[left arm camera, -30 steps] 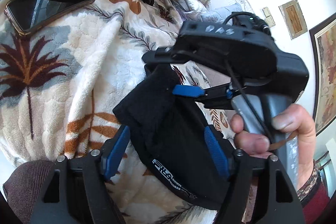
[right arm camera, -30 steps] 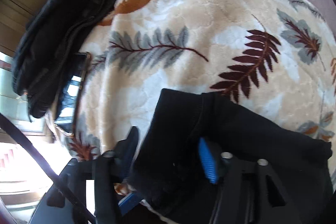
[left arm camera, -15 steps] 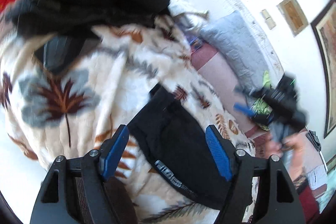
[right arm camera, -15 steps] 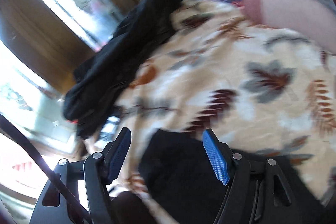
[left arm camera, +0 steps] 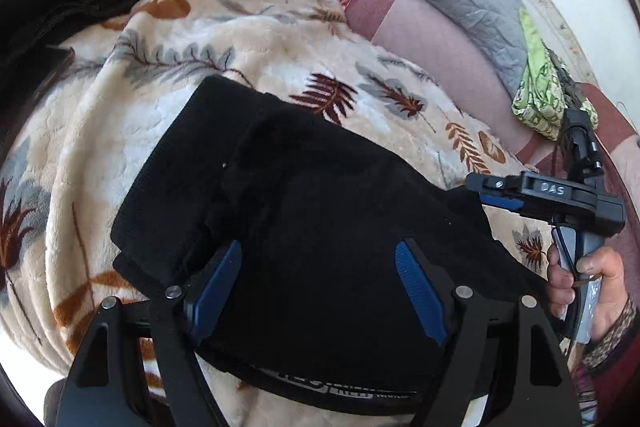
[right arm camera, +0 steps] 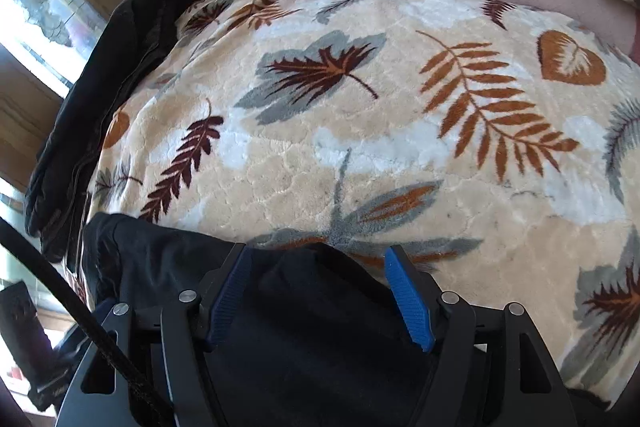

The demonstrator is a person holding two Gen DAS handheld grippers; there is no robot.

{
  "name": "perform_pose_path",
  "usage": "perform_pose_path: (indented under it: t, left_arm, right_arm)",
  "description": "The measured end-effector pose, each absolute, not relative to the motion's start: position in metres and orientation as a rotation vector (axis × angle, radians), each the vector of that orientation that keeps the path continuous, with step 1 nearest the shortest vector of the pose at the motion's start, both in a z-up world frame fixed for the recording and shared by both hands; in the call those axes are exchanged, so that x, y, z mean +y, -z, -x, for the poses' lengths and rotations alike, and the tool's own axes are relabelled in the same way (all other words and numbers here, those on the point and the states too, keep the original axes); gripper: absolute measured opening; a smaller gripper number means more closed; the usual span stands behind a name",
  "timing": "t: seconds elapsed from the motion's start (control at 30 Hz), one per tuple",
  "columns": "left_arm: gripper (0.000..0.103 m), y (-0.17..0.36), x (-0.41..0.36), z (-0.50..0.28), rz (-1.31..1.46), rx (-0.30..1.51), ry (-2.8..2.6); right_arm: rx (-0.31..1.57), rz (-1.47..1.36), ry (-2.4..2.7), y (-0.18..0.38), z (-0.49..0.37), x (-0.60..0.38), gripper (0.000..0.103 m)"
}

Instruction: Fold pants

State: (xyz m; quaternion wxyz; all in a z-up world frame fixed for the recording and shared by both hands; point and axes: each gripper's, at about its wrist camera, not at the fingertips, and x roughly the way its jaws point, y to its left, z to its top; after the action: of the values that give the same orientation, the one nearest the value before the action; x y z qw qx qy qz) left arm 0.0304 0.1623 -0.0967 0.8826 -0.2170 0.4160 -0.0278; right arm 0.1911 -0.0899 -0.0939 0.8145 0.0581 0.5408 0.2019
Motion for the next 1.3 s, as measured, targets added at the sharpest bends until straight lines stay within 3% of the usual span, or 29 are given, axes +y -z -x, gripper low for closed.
perform_pose_path:
  t: [0.1,0.2,0.63,0.77,0.83,0.9,1.07,1.3]
  left_arm:
    - [0.079,0.097,0.157,-0.029,0.409,0.851,0.047]
    - [0.08,0.095,0.15,-0.027,0.366,0.842,0.032]
    - [0.083,0.099,0.138,-0.032,0.274,0.838,0.007]
    - [0.085,0.099,0.139,-0.033,0.284,0.835,0.012]
    - [0.085,0.099,0.138,-0.033,0.282,0.835,0.011]
    - [0.085,0.099,0.139,-0.033,0.281,0.834,0.013]
    - [0.085,0.099,0.138,-0.033,0.277,0.835,0.01]
    - [0.085,0.097,0.14,-0.03,0.285,0.832,0.014]
  right_arm:
    - [1.203,-0.056,-0.503,0.103,-0.19,-0.077,0.005]
    - [1.184,0.058,-0.456,0.103,-0.192,-0.068,0.003]
    - [1.041,0.026,-0.17,0.077,-0.223,-0.094,0.001]
    - [1.065,-0.085,-0.325,0.063,-0.192,-0.099,0.006]
    - [1.111,-0.162,-0.391,0.07,-0.171,-0.102,0.02]
    - [1.136,-0.234,-0.424,0.08,-0.147,-0.108,0.025]
    - [1.201,-0.352,-0.399,0.124,-0.079,-0.143,0.026]
    - [1.161,-0.636,-0.42,0.138,-0.001,-0.195,0.024]
